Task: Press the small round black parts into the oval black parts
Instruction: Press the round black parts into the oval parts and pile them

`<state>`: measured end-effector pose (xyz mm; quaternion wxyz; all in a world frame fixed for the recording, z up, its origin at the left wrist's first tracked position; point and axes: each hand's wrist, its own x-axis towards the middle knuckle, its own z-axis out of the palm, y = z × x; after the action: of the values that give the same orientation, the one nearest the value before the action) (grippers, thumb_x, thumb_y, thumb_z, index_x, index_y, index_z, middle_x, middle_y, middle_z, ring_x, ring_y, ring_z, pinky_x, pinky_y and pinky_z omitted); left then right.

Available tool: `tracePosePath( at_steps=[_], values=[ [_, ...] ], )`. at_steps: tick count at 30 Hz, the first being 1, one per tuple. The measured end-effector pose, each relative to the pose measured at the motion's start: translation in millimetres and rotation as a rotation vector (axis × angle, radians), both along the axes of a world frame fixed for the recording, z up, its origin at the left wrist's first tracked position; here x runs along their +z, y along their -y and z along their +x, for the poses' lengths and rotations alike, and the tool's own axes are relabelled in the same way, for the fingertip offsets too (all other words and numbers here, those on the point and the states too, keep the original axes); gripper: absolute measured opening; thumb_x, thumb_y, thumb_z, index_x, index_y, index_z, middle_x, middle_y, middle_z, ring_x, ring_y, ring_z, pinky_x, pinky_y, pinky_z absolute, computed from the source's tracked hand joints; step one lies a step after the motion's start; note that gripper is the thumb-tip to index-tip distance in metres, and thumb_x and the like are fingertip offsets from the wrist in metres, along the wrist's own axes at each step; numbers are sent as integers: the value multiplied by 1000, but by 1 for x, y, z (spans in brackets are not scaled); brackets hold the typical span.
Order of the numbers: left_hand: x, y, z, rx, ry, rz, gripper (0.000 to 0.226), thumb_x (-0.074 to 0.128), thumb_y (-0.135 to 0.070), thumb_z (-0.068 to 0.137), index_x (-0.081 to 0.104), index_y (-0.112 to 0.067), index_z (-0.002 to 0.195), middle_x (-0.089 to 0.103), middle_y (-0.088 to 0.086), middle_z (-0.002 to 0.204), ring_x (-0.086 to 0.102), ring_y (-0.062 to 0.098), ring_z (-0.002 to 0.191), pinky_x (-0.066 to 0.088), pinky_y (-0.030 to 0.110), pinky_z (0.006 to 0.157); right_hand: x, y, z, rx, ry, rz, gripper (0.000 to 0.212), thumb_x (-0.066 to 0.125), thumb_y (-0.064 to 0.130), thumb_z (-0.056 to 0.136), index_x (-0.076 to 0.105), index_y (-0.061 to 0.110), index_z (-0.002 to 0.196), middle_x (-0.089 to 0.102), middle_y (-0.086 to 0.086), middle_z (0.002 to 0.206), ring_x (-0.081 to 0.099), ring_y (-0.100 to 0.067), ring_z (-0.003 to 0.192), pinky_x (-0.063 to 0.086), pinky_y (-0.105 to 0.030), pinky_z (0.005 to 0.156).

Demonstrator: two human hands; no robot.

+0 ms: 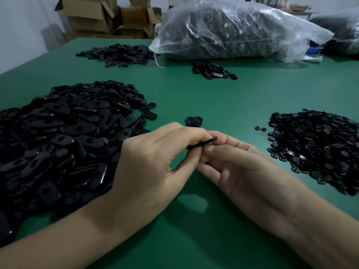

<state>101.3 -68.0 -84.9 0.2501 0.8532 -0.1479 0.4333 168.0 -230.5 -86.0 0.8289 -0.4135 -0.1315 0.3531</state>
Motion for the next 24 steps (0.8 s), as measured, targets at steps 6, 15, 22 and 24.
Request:
tracePosePath(
  at_steps=[6,15,22,24],
  values=[
    [-5,-3,2,13,14,37,12,72,-10,96,78,-13,105,74,-4,90,71,10,82,56,30,70,-2,-1,-2,-12,-28,-2,27,75,2,71,75,8,97,72,-16,104,71,-18,84,59,-33,88],
    [-5,-2,3,5,-16,-10,12,72,-13,95,78,-17,104,74,-8,92,70,7,85,57,32,71,3,2,-3,-49,-1,-28,30,69,-3,73,69,4,102,71,-17,100,70,-17,79,60,-32,88],
    [-5,1,8,8,-85,-179,19,79,-9,87,79,-22,102,75,-17,94,70,-6,89,53,13,84,1,1,0,-165,270,-159,18,76,6,78,71,10,94,70,-12,91,67,-19,79,60,-33,86],
    [-6,1,9,-1,-140,-245,22,82,-11,85,78,-26,102,74,-22,92,70,-6,88,53,11,83,1,4,5,-231,442,-271,9,77,12,84,73,14,93,71,-8,89,68,-19,78,59,-34,85]
  ],
)
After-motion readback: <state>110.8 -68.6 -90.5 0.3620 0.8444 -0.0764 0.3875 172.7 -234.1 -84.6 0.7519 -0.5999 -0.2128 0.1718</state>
